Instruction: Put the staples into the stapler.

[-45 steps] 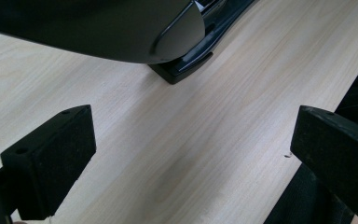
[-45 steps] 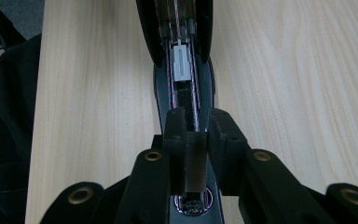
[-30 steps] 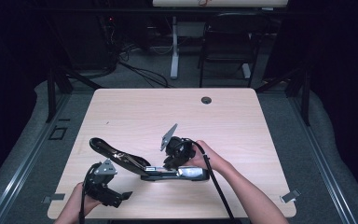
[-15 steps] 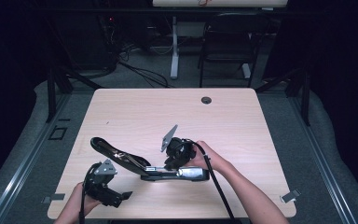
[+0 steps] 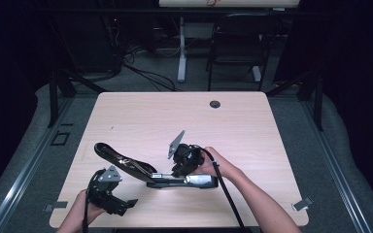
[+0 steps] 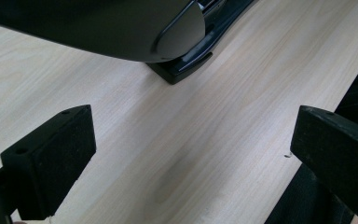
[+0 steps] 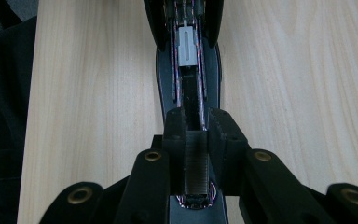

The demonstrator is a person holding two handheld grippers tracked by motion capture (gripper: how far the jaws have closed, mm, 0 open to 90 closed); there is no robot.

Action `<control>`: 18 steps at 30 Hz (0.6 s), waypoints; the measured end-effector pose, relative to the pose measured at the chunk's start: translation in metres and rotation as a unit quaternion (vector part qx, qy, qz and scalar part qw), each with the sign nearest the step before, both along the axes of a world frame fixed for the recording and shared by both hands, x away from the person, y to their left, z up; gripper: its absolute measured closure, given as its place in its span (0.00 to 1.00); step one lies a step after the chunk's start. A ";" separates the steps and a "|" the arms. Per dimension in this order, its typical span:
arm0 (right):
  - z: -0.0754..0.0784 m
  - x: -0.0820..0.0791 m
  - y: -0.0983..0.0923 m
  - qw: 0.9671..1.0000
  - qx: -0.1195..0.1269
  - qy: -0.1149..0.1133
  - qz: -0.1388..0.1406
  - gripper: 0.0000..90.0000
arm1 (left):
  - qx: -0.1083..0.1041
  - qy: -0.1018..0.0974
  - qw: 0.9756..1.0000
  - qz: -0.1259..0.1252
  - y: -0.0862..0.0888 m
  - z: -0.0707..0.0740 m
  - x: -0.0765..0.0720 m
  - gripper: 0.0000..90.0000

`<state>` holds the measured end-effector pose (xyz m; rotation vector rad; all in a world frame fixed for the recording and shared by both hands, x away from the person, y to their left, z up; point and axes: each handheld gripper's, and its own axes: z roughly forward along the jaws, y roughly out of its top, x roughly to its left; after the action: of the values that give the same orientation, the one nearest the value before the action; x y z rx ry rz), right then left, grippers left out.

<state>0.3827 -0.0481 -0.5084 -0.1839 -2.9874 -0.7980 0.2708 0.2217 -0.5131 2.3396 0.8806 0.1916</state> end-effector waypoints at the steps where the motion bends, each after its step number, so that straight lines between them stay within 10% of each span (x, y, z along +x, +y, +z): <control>1: 0.000 0.000 0.000 1.000 0.000 0.000 0.000 0.86 | 0.000 0.000 1.000 0.000 0.000 0.000 0.000 0.00; 18: -0.002 -0.001 -0.001 1.000 -0.001 -0.001 0.002 0.86 | 0.001 0.000 1.000 -0.001 0.000 0.000 0.000 0.00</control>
<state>0.3820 -0.0487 -0.5099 -0.1782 -2.9902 -0.7939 0.2706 0.2215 -0.5131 2.3427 0.8784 0.1931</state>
